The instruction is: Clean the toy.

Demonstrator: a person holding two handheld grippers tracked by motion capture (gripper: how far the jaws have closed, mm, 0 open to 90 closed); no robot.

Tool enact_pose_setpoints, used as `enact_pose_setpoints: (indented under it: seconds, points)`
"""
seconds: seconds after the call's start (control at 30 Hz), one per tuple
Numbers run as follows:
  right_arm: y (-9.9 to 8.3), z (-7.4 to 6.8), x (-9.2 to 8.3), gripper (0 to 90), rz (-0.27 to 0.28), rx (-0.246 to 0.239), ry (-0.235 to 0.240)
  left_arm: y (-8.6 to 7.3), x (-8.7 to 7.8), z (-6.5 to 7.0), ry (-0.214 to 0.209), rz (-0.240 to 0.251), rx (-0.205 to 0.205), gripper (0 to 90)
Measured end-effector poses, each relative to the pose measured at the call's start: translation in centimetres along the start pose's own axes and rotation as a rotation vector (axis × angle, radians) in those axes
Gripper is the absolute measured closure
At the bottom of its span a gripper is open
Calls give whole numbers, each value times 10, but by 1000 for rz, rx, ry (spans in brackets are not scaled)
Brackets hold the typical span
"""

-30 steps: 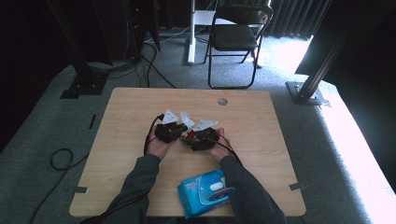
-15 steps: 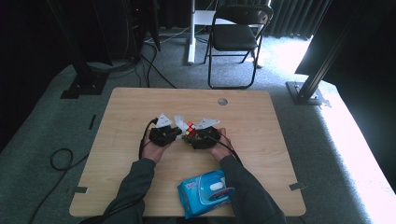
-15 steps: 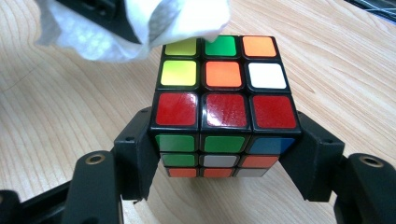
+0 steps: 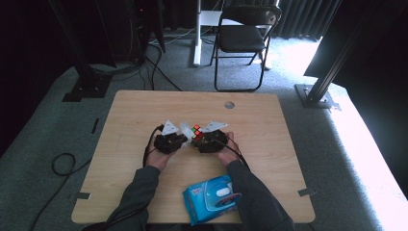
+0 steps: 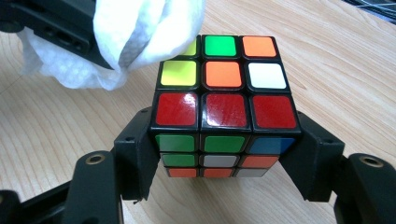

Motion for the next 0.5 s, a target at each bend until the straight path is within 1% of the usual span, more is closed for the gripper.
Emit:
enact_pose_setpoints:
  seconds: [0.2,0.43,0.5]
  points:
    - [0,1,-1,344,4,8,-5,-3,2,0,6,-13,2,855]
    - [1,2,-2,344,14,11,-8,-8,7,2,2,-34,8,855]
    - [2,2,-2,344,19,18,-6,-11,10,3,6,-56,17,855]
Point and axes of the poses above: each handheld gripper's, and its own axes: x roughly forward along the jaws, y roughly out of its top, z roughly to its right, the point moved 7 cm from there along x, roughly forward along the jaws, and after that the axes turned 5 degrees about -y, right-handed, at the moved point
